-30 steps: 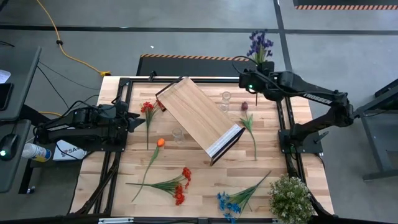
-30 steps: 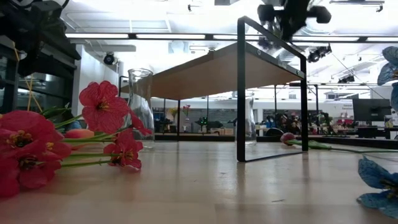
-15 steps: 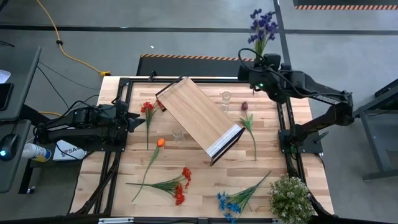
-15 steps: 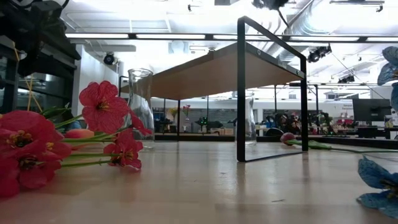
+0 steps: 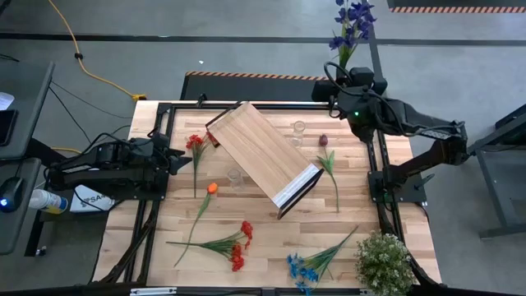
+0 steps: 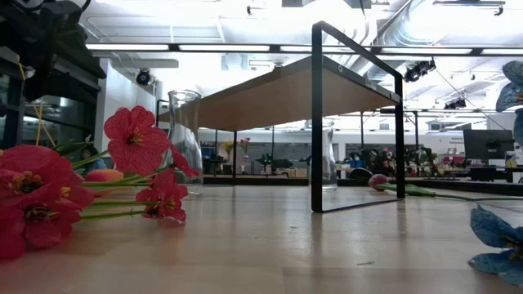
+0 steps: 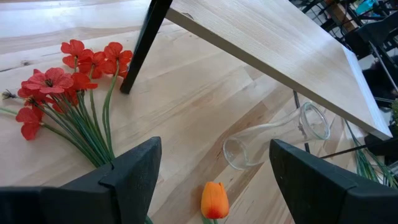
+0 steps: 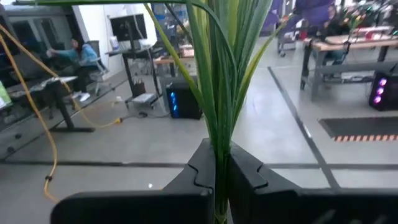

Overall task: Pick and place flowers into a vace then onto a shelf
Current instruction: Put the violet flowers into the top transparent vase

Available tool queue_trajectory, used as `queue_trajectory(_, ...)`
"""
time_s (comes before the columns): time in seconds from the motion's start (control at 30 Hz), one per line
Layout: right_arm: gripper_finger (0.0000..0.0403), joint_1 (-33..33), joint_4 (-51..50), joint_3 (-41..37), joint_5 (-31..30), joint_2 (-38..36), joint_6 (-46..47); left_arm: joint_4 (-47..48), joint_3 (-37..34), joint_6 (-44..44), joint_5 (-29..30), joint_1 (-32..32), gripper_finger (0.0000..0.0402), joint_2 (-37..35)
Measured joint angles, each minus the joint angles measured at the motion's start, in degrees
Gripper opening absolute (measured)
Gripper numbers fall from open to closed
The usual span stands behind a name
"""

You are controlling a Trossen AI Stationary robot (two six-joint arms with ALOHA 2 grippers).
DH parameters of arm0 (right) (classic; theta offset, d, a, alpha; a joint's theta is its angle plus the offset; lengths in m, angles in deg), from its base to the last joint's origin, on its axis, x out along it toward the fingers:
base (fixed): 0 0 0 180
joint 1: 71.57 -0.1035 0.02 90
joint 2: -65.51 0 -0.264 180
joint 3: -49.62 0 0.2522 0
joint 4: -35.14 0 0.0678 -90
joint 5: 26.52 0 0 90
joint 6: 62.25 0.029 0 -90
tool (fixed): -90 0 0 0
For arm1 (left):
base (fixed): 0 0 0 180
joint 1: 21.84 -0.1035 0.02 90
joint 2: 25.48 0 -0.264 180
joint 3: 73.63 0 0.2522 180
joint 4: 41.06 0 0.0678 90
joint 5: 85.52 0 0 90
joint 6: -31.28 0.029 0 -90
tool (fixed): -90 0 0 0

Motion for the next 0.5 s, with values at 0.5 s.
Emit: queue_trajectory(0.5, 0.0008, -2.72, 1.28, 0.00, -5.73, 0.02, -2.20, 0.00, 0.00, 0.14, 0.07, 0.00, 0.0333, -0.01)
